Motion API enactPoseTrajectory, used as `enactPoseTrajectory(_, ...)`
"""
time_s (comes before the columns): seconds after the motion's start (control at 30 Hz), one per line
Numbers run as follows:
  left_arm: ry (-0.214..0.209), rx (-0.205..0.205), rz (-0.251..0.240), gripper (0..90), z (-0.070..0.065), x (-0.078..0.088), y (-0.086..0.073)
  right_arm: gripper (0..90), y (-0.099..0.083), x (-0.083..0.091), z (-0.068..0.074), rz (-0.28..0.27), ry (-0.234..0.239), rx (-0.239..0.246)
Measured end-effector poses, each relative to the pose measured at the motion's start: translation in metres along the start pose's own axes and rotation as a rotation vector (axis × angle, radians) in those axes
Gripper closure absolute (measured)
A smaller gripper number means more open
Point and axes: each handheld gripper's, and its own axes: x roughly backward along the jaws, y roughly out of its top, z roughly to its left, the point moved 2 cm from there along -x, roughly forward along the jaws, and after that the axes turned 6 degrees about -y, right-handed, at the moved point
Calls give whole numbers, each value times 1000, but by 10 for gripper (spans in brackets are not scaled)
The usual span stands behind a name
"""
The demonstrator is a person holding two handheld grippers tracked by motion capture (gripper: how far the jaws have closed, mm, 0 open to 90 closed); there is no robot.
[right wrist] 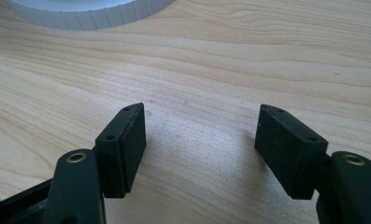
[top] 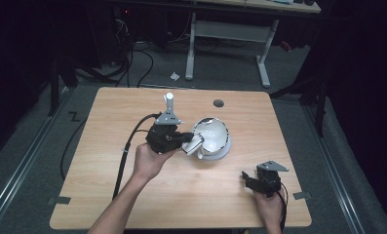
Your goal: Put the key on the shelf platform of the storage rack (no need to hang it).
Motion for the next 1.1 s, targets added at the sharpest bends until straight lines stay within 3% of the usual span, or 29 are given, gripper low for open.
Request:
enactPoseTrajectory(0.5,15,-15,-21,900,4,-16,18,340,0,0,0,0,0,1)
enactPoseTrajectory(1.1,47,-15,9,900,13,-43,25,340,0,0,0,0,0,2)
